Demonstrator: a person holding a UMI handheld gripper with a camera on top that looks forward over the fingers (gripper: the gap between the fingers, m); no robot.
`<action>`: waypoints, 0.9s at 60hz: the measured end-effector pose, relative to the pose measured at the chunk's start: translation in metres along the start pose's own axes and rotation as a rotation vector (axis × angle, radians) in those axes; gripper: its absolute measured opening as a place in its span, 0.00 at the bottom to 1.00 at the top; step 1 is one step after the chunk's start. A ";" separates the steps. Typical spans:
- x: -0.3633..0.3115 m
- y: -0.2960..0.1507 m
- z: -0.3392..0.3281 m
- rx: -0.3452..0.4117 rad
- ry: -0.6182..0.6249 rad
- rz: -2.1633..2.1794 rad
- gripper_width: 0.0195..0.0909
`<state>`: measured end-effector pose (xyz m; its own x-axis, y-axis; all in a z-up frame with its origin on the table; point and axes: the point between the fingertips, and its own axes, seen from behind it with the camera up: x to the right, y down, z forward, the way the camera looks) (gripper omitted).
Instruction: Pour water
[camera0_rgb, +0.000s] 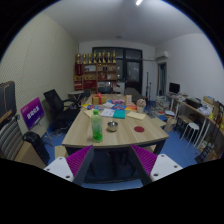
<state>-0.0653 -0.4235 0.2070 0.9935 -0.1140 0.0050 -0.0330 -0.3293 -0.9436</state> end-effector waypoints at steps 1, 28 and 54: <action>-0.002 0.001 0.004 -0.004 -0.004 0.002 0.88; -0.072 0.006 0.259 0.052 -0.109 0.027 0.89; -0.107 0.020 0.397 0.142 -0.142 -0.119 0.48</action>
<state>-0.1286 -0.0455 0.0561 0.9952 0.0540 0.0818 0.0909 -0.1961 -0.9764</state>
